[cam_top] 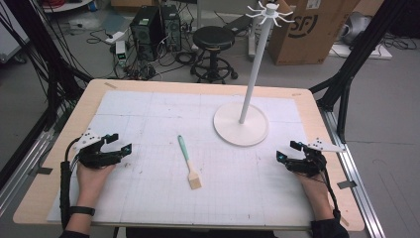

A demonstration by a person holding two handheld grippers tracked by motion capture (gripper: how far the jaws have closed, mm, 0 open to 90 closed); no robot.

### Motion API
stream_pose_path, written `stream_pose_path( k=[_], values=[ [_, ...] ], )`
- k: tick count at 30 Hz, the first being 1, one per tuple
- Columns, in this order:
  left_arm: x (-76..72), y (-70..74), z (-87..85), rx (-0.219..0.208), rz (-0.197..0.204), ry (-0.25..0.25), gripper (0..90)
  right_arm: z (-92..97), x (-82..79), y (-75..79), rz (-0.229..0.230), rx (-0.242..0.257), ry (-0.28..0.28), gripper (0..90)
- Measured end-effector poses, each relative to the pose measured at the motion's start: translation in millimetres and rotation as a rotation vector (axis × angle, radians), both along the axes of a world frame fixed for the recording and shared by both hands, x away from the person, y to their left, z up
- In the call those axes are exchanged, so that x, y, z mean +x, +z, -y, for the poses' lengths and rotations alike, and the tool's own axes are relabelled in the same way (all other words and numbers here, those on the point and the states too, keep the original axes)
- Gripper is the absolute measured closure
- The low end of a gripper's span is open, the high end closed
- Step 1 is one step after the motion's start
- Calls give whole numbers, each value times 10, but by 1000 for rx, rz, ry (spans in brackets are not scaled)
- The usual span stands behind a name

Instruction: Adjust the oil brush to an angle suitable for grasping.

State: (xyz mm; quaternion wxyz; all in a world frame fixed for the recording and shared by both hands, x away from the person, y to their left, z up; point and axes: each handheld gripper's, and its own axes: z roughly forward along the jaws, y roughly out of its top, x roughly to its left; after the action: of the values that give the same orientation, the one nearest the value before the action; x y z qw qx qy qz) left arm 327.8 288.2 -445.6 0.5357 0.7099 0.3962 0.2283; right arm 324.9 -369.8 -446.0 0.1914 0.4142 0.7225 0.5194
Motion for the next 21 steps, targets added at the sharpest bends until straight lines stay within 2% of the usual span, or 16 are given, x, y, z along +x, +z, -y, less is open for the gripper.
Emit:
stream_pose_path(
  k=[2,3,5,9,12,14,15,16,21],
  values=[
    [-12,29,21,-10,4,-17,386,2,5,-2,2,-2,3,175],
    [-14,44,42,-8,1,-25,386,2,5,-2,2,-2,3,175],
    [-7,72,99,-4,-10,-40,462,5,9,-3,4,1,2,176],
    [28,102,225,-33,-34,-68,574,4,11,-2,3,1,1,180],
    [84,128,361,-4,-47,-81,658,8,14,-3,5,2,2,190],
    [109,141,452,3,-36,-96,737,7,14,-3,4,3,2,191],
    [127,151,494,10,-43,-105,757,7,14,-3,5,3,3,191],
    [170,168,588,37,-60,-116,779,7,12,-2,3,3,5,190],
    [241,189,751,72,-73,-120,859,7,12,-2,4,4,7,191]
  ],
)
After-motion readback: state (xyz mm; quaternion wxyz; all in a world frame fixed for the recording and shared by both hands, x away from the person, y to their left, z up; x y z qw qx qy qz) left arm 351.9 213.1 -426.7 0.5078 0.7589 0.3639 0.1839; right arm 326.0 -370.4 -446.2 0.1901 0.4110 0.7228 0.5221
